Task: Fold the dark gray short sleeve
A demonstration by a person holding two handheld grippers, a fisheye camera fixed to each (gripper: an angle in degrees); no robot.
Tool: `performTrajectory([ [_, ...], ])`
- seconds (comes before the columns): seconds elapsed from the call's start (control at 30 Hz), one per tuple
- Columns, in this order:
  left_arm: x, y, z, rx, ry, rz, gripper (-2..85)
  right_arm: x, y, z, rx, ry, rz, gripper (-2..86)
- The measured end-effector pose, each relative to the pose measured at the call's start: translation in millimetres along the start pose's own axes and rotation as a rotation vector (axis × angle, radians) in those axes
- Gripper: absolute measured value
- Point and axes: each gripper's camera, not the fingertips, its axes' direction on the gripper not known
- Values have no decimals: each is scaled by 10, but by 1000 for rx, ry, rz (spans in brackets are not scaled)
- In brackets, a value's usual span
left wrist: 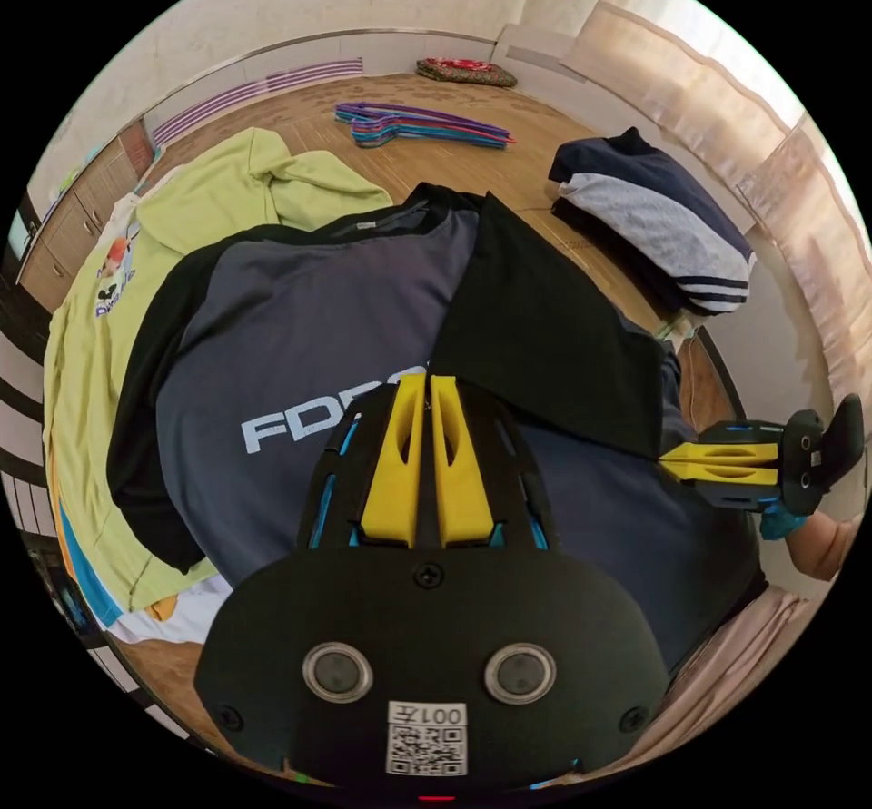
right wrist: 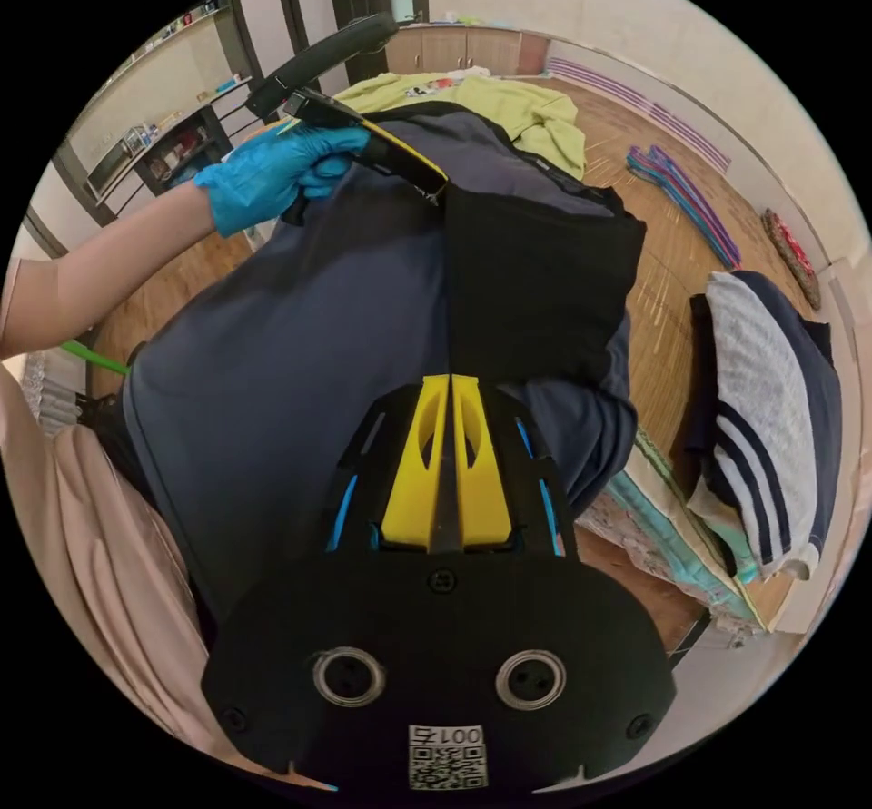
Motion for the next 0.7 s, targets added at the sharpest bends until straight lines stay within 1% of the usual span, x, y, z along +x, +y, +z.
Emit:
performTrajectory([
  [0.1,-8,-25,20,-19,-26,-1,-2,71,43,-48,22,-123,-8,43],
  [0.17,-35,-47,-11,-21,-40,-5,3,150,101,-131,61,-141,7,45],
  [0.27,-134,-91,-122,-1,-20,-40,8,328,233,-267,118,-17,43,33],
  [0.33,-222,-129,-234,32,-28,-85,4,487,322,-293,119,109,57,53],
  [0.43,-289,-234,-328,69,-21,-112,1,628,373,-255,104,195,39,76],
  [0.57,-238,-510,-309,77,-3,-82,4,699,370,-166,111,220,-7,99],
  [0.7,-42,-956,-144,80,2,-7,21,730,361,-3,106,249,-36,120],
])
